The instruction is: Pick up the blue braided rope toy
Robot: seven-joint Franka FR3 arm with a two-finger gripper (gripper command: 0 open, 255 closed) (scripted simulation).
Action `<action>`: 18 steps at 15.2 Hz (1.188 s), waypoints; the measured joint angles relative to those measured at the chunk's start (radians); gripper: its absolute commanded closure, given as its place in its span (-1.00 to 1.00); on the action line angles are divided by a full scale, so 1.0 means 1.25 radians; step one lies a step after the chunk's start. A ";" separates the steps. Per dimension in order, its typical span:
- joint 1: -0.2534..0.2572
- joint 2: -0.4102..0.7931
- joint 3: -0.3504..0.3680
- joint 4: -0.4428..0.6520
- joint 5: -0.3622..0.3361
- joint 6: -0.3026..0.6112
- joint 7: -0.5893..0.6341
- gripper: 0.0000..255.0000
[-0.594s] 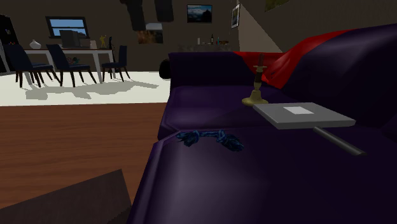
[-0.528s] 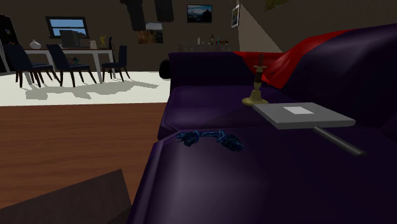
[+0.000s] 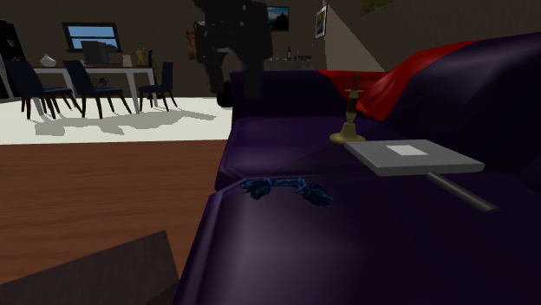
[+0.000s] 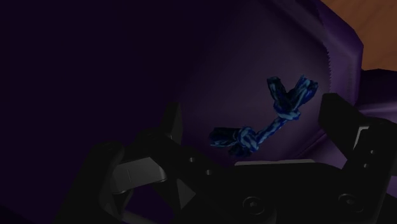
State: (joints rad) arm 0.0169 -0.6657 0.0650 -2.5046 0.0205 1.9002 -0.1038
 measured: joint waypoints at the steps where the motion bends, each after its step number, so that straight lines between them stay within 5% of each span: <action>1: 0.002 0.028 0.003 0.004 0.002 0.024 0.001 -1.00; 18: 0.053 0.513 0.099 0.099 0.003 0.387 0.079 -1.00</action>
State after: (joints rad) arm 0.0833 -0.0242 0.1884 -2.3806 0.0245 2.3836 -0.0050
